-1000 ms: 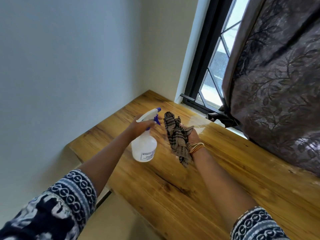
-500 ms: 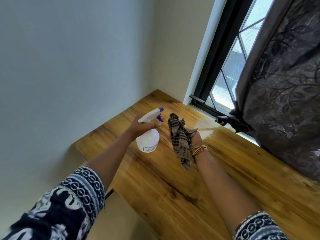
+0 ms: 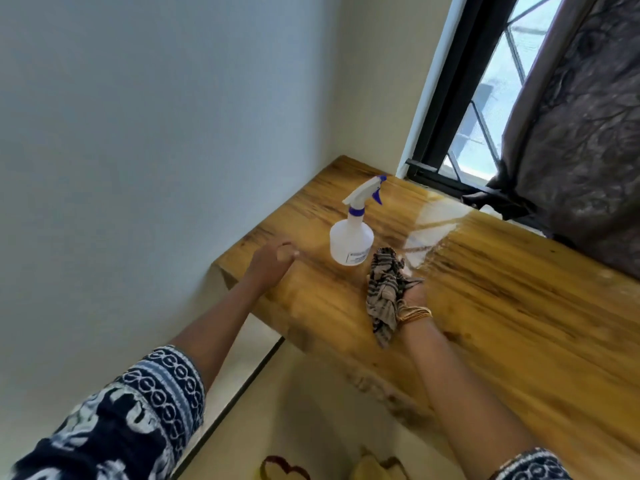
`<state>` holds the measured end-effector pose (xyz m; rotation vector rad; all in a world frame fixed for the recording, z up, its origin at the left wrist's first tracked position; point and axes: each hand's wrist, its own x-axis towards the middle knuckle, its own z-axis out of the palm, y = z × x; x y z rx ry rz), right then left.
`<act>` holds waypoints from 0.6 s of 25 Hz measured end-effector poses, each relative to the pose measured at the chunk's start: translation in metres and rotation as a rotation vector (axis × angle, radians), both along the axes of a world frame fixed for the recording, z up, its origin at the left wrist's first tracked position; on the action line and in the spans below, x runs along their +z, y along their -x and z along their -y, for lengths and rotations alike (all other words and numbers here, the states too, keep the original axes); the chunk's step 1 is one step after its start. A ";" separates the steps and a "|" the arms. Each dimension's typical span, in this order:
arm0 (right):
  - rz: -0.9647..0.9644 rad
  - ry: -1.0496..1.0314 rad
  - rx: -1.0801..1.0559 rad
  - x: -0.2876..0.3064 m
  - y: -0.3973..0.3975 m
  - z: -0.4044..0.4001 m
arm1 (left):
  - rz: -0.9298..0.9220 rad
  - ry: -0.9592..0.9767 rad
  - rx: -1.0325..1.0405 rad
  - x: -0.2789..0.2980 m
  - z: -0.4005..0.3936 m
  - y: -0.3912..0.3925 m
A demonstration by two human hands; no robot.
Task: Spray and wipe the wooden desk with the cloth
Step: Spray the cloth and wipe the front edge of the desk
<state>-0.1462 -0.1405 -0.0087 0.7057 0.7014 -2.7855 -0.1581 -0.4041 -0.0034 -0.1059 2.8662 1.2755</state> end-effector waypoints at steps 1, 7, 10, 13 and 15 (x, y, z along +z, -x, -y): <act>-0.005 -0.004 0.006 -0.005 -0.016 0.013 | 0.016 0.027 -0.023 -0.004 0.017 -0.013; 0.057 -0.193 -0.059 -0.019 -0.062 0.061 | 0.199 0.611 -0.403 -0.018 0.083 -0.065; 0.106 -0.339 -0.018 -0.021 -0.056 0.056 | 0.173 0.807 -0.480 -0.026 0.088 -0.070; 0.182 -0.628 0.059 -0.027 -0.044 0.053 | 0.074 0.802 -0.394 -0.042 0.087 -0.073; 0.154 -0.782 0.099 -0.035 -0.035 0.048 | -0.088 0.766 -0.343 -0.059 0.088 -0.075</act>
